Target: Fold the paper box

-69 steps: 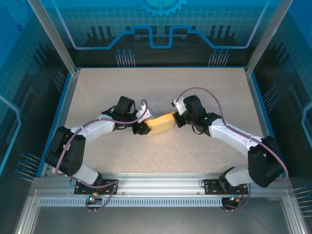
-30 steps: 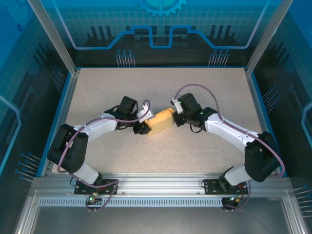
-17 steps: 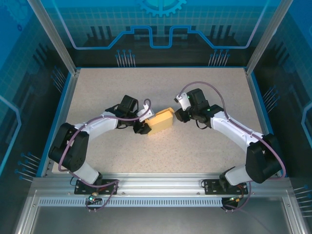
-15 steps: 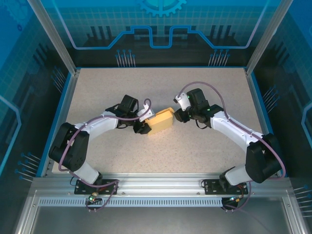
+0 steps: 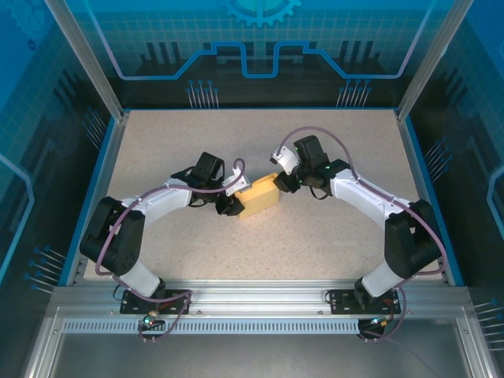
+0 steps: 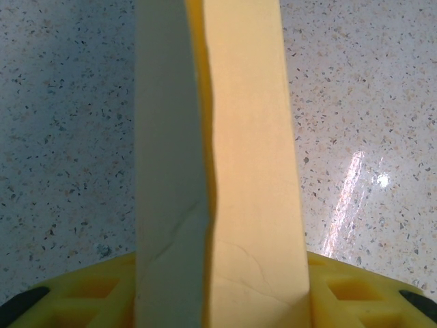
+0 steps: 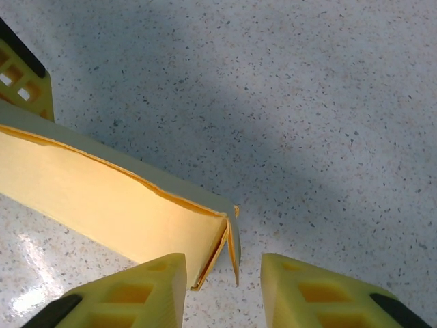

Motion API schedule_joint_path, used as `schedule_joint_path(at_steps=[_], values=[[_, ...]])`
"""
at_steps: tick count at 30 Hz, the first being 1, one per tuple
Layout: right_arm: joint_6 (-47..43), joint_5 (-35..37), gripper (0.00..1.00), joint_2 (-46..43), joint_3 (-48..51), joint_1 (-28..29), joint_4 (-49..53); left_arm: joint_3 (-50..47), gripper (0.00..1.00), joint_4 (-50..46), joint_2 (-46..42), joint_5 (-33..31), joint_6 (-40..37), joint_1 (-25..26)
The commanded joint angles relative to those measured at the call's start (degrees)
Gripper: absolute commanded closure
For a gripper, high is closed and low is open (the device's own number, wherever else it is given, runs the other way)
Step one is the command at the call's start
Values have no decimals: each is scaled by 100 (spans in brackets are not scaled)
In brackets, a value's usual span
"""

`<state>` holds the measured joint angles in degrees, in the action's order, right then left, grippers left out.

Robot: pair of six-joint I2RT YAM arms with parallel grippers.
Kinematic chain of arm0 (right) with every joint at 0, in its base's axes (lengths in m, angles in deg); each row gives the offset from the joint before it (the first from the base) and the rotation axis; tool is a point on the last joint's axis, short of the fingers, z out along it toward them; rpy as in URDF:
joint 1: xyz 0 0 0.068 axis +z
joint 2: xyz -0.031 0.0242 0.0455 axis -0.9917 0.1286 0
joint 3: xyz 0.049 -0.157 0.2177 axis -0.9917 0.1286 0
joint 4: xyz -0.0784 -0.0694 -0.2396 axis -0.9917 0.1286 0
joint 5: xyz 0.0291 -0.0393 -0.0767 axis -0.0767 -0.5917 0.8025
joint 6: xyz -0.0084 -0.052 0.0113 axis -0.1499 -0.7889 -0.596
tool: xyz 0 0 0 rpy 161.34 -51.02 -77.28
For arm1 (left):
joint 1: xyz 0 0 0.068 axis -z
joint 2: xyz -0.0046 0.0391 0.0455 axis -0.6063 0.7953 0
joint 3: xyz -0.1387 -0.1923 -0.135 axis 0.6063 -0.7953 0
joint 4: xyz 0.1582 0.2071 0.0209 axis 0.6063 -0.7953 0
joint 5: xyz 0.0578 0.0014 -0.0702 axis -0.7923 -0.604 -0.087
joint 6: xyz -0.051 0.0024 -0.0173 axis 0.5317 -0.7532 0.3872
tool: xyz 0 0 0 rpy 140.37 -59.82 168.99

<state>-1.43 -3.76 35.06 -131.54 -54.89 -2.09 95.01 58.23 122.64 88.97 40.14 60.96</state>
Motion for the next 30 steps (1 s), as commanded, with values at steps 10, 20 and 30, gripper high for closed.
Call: schedule_joint_path(at_steps=[10,20,30], values=[[-82,28,90,238,-424,190,384,76,52,-123,-5,-46,-107,29],[1212,325,94,30,-340,416,636,83,51,-43,21,-153,-31,45],[1724,505,95,-113,-556,479,997,96,51,-52,88,-251,-31,97]])
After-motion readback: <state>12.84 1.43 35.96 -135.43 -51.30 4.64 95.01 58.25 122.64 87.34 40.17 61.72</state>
